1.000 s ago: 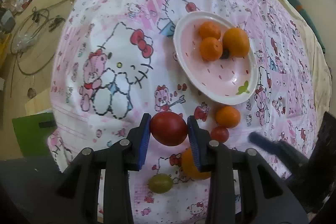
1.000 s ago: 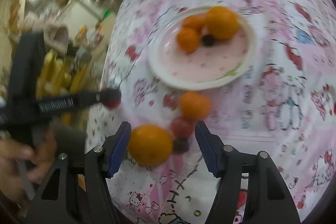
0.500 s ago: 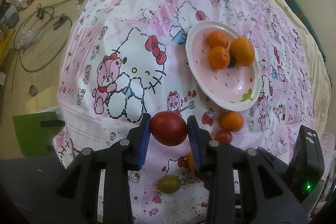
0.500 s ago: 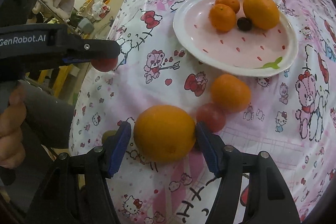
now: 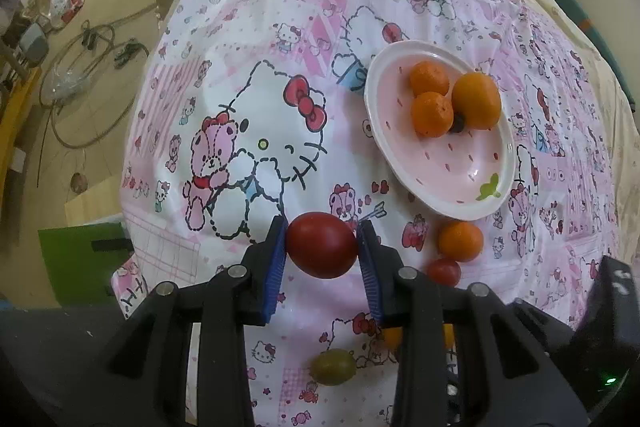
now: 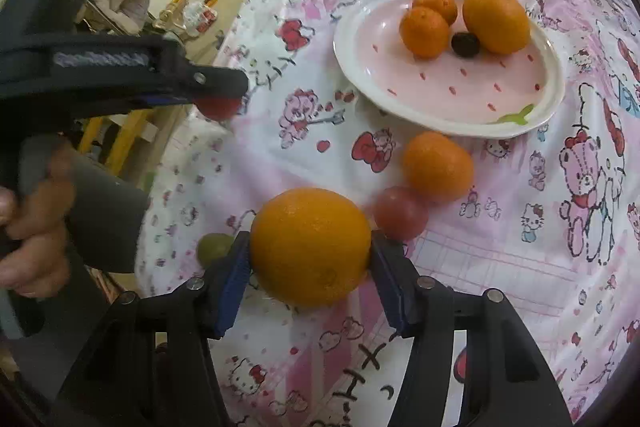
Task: Organize fruits
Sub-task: 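Grasp the other large orange with the right gripper while the left lifts the tomato, then carry the large orange over the plate with the right gripper while the left carries the tomato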
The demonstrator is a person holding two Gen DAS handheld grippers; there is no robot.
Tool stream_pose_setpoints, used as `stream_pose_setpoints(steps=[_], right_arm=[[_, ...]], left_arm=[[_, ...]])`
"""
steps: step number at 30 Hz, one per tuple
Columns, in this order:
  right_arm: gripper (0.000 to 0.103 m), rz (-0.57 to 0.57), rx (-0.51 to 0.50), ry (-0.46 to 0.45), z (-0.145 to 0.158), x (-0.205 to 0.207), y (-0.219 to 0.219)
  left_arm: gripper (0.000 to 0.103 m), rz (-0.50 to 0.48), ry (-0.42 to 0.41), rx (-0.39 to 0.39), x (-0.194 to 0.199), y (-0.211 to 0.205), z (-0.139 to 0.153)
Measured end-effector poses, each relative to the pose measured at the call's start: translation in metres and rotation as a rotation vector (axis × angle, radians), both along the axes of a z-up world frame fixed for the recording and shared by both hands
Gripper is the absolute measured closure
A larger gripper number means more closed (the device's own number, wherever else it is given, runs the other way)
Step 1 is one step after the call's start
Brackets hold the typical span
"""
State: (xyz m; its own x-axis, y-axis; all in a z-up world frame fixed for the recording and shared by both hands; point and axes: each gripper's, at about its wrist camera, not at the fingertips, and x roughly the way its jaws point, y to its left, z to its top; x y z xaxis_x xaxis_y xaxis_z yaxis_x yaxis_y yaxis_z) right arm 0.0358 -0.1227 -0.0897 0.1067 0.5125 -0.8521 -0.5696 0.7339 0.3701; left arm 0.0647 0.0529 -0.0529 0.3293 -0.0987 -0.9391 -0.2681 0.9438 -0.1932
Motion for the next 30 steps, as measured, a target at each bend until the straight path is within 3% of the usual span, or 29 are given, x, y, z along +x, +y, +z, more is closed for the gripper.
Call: stream_pose_setpoints(steps=[10,16,23,30], right_arm=[[0.043,-0.157,0.111,-0.028,0.045,0.019,-0.048],[0.043,-0.27,0.153,-0.062,0.069,0.043,-0.086],[0.043,-0.295,0.124,-0.103,0.084,0.069,-0.101],[0.043,-0.285,0.099,-0.082,0.073,0.097,-0.096]], left_arm=[[0.072,-0.03,-0.011,0.063,-0.002,-0.008,-0.003],[0.072,-0.103,-0.038,0.081,0.005,-0.021,0.015],[0.072,-0.139,-0.07,0.111,0.026,-0.017,0.041],[0.072,-0.154,-0.067,0.122,0.054,-0.011,0.048]])
